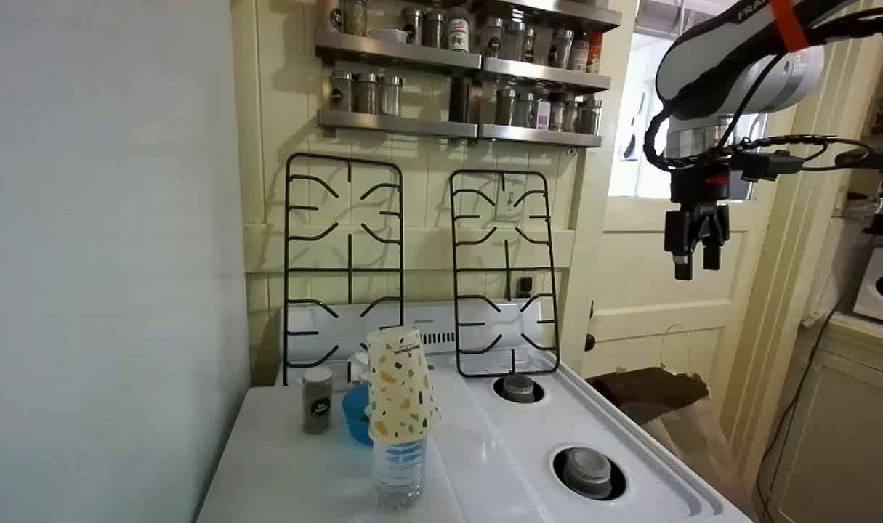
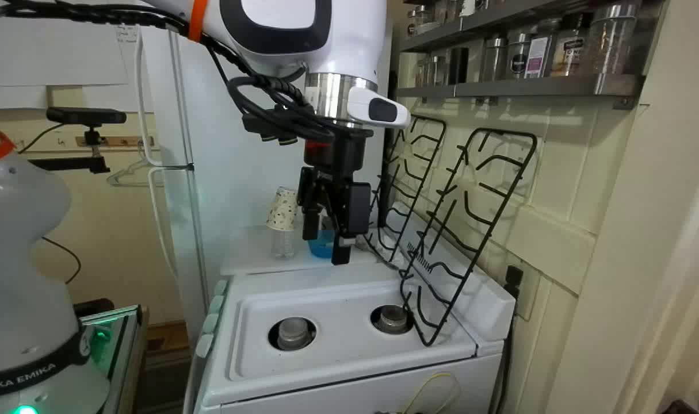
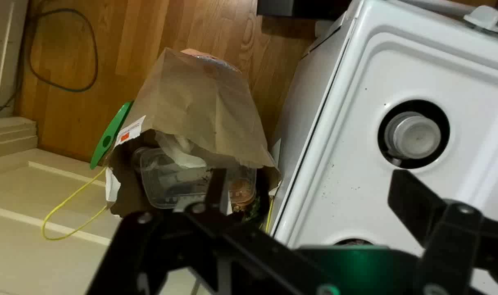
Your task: Hang the cup on the black object
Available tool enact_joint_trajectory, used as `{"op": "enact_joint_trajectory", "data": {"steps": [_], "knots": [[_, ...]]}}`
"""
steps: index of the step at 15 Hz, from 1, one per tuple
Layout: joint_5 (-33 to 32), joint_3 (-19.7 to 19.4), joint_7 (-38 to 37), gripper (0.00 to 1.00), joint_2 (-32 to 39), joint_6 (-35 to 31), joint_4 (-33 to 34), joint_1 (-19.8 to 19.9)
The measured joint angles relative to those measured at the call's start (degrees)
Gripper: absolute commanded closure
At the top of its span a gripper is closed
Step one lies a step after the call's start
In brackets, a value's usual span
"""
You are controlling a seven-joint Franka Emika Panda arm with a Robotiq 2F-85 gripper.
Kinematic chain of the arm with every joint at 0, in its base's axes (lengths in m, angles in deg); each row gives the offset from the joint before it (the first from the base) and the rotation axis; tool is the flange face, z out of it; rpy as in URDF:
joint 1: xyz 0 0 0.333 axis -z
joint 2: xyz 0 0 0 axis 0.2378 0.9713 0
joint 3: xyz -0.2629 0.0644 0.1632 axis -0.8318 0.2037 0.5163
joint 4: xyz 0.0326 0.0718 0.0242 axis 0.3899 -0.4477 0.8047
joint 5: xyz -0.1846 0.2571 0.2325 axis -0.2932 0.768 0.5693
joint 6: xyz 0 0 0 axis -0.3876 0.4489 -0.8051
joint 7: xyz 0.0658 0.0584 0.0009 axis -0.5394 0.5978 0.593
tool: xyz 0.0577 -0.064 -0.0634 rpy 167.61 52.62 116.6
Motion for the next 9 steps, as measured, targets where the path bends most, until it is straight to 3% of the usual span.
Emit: {"op": "enact_joint_trajectory", "data": {"steps": [4,7,9], "knots": [[0.0,0.03,-0.92,0.0,0.0,-0.26,0.0,0.08],[7.06,0.59,-1.0,0.0,-0.52,-6.75,-0.29,-1.17],[12.93,3.0,-1.34,0.0,-1.7,-9.3,-0.55,-3.82]]}}
